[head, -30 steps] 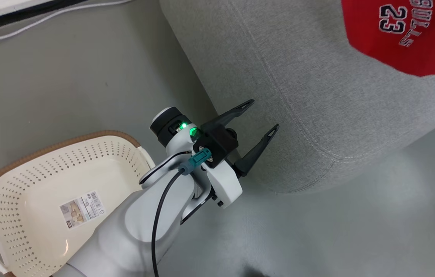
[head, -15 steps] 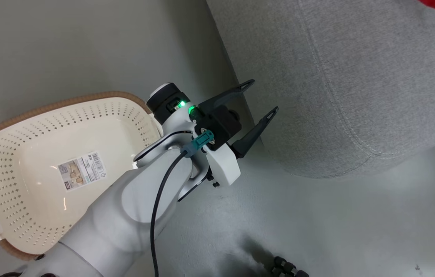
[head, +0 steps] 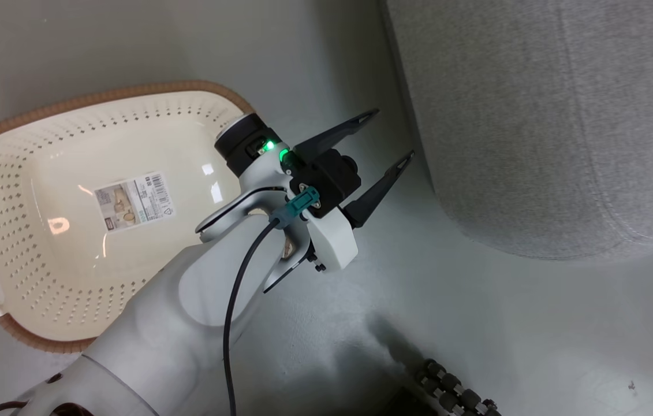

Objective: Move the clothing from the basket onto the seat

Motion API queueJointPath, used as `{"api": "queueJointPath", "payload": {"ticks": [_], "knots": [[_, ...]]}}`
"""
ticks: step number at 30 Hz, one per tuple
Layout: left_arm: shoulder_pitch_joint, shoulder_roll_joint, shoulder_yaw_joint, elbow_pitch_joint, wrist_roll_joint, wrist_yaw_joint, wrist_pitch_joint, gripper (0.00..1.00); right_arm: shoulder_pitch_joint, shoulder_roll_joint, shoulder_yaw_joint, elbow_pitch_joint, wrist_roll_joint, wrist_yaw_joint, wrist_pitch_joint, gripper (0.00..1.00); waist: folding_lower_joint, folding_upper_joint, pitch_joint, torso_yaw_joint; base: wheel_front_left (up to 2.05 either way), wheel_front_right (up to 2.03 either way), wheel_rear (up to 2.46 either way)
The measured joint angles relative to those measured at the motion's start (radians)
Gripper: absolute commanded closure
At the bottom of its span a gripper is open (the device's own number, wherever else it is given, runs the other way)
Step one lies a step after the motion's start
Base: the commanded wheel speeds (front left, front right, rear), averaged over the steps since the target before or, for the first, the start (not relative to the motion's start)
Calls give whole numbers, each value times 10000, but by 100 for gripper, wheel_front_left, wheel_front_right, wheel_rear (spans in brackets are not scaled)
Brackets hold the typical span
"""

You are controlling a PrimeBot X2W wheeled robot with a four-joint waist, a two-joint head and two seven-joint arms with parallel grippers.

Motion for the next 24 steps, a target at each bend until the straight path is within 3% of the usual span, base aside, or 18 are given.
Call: {"api": "queueJointPath", "payload": {"ticks": [5, 10, 17, 23, 24], "knots": [[-86, 0, 33, -52, 67, 6, 0, 0, -189, -13, -1074, 470, -639, 0, 0, 100, 0, 0, 353, 304, 0, 0, 0], [-86, 12, 79, -59, 69, 48, 0, 0, -285, 259, -1285, 1503, -999, 0, -2, 100, 0, 0, 619, 519, 0, 0, 0], [-62, -2, 213, -113, 69, 94, 0, 0, -273, 445, -364, 3047, -359, 0, -4, 100, 0, 0, 631, 809, 0, 0, 0], [-25, -56, 410, -253, 67, 105, 0, 0, 219, 443, 945, 3193, 428, 0, -4, 100, 0, 0, 456, 939, 0, 0, 0], [-20, -73, 439, -280, 67, 105, 0, 0, 391, 435, 1175, 3124, 470, 0, -4, 85, 0, 0, 407, 951, 0, 0, 0]]}}
